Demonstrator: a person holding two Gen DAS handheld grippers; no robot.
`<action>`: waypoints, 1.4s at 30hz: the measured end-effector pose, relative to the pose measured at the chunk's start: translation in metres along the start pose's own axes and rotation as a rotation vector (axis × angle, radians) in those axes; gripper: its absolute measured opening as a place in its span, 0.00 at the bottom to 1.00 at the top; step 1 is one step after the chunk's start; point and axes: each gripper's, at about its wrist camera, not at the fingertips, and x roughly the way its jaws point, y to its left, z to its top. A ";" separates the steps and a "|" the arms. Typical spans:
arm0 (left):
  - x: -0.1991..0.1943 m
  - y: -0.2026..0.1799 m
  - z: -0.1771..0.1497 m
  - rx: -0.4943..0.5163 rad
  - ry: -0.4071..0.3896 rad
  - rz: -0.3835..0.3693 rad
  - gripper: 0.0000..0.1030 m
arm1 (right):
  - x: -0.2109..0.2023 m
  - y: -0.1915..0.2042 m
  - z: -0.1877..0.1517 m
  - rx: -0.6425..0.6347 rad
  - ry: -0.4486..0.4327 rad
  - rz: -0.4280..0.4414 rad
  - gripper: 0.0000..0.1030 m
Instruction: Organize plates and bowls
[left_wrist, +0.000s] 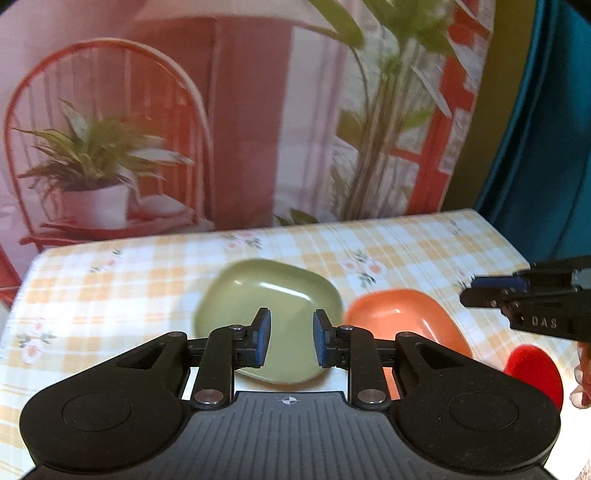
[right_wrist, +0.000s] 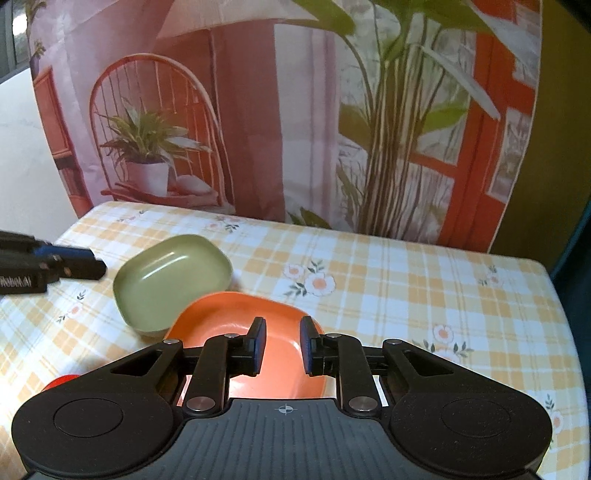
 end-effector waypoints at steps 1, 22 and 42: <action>-0.004 0.005 0.001 -0.004 -0.008 0.007 0.25 | 0.000 0.002 0.001 -0.004 -0.001 0.001 0.18; -0.019 0.068 -0.011 -0.078 -0.013 0.112 0.25 | 0.025 0.039 0.024 -0.046 0.010 0.049 0.18; 0.047 0.081 -0.022 -0.197 0.049 0.105 0.25 | 0.107 0.040 0.043 0.010 0.087 0.081 0.18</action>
